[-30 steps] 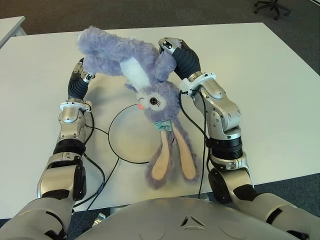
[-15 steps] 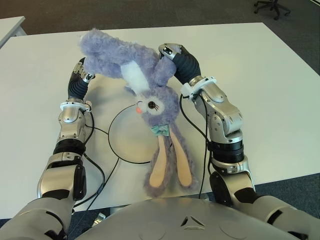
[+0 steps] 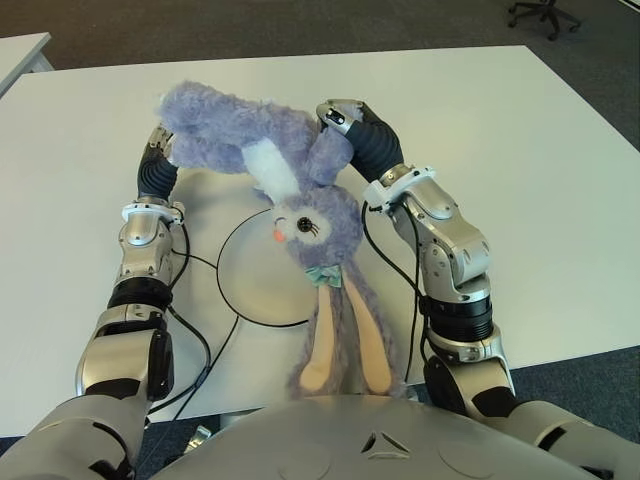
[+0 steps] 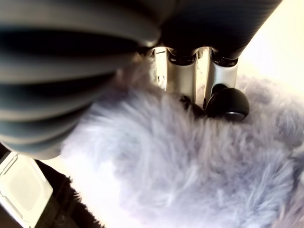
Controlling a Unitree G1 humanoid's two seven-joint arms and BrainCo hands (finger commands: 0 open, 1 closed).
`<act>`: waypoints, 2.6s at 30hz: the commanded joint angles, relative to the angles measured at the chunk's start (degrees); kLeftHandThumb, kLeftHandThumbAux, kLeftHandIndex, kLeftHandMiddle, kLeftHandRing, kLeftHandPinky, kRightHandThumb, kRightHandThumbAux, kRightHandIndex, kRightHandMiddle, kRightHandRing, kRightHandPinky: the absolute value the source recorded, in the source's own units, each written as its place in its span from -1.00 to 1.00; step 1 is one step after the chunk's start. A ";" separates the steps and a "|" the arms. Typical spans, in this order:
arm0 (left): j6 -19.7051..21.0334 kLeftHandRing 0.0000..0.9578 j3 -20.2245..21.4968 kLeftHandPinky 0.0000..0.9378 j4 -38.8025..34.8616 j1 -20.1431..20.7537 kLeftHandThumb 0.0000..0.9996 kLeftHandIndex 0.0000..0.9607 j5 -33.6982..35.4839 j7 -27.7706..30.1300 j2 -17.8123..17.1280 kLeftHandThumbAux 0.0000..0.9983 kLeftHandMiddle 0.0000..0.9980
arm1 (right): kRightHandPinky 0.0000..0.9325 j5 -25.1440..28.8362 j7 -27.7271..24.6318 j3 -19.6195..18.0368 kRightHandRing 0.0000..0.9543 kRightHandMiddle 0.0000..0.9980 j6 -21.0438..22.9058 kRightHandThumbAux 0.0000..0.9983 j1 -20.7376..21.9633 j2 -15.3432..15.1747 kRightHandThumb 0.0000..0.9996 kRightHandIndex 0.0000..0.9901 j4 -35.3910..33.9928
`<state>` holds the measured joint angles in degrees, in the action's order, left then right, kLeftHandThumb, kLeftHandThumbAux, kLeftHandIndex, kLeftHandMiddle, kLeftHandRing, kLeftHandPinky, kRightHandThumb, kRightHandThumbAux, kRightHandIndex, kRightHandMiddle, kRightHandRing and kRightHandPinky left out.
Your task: Put the doll into the plate.
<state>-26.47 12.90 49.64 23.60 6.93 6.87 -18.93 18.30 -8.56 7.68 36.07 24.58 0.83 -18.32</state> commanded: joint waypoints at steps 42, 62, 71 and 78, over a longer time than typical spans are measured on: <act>1.00 -0.73 -0.80 -0.57 2.08 -5.87 -1.00 -1.00 0.07 -0.26 4.40 -0.13 -0.81 | 0.85 -0.74 -1.44 3.53 0.80 0.65 6.04 0.45 -6.52 -3.78 0.39 -0.12 -7.61; 0.01 -0.70 -0.71 -0.54 2.27 -6.01 -1.00 -1.00 0.36 0.17 4.47 -0.13 -0.80 | 0.13 -4.14 -5.15 6.63 -0.04 -0.27 -2.12 0.36 -7.38 -6.54 -0.24 -0.28 -6.46; -0.27 -0.74 -0.85 -0.59 2.46 -5.91 -1.00 -1.00 0.33 -0.02 4.59 -0.12 -0.82 | -0.72 -7.89 -6.61 8.26 -0.75 -0.82 -8.42 0.11 -7.09 -6.98 -1.00 -0.88 -2.43; -0.03 -0.75 -0.87 -0.59 2.56 -5.84 -1.00 -1.00 0.42 0.22 4.52 -0.13 -0.83 | -0.70 -8.25 -6.41 7.91 -0.84 -0.92 -8.60 0.14 -7.29 -6.20 -1.00 -0.90 -1.49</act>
<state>-27.00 12.88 48.94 23.23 7.87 6.89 -18.34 10.66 -15.01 15.41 27.37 18.05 -5.63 -20.80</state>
